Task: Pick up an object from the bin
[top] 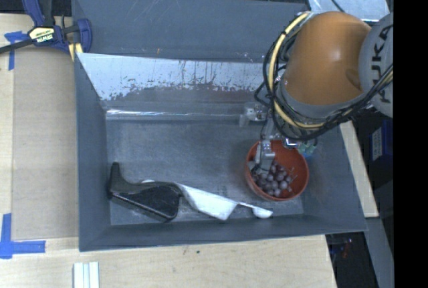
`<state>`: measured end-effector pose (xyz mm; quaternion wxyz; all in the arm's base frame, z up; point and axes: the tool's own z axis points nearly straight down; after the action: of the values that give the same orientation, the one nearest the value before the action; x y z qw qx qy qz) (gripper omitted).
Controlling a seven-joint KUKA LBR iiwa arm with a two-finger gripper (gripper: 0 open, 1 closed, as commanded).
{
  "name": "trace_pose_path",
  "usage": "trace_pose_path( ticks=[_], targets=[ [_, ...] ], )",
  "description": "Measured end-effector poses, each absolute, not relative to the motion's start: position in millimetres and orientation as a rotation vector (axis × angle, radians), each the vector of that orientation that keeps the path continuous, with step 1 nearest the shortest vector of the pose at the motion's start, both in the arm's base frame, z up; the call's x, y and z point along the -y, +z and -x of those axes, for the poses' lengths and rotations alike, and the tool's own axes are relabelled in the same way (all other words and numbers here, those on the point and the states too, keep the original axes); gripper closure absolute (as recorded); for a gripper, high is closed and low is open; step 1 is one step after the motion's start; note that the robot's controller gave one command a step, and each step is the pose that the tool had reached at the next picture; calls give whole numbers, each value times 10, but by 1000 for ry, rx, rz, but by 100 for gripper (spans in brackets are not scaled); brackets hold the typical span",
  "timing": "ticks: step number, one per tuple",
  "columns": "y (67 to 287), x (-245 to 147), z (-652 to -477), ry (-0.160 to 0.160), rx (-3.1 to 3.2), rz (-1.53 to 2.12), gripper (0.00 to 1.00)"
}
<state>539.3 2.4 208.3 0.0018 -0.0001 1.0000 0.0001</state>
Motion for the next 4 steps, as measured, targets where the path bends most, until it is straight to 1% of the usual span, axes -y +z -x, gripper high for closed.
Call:
trace_pose_path(
  ticks=[1, 2, 3, 4],
  targets=[
    [2083, -24, -5393, 0, -3138, 0, 0],
    [1339, 557, -5562, -2, -3121, 260, 0],
    [1383, 761, -5322, 0, -3095, 474, 0],
    [985, 667, -5721, -5, -3117, 311, 0]
  ],
)
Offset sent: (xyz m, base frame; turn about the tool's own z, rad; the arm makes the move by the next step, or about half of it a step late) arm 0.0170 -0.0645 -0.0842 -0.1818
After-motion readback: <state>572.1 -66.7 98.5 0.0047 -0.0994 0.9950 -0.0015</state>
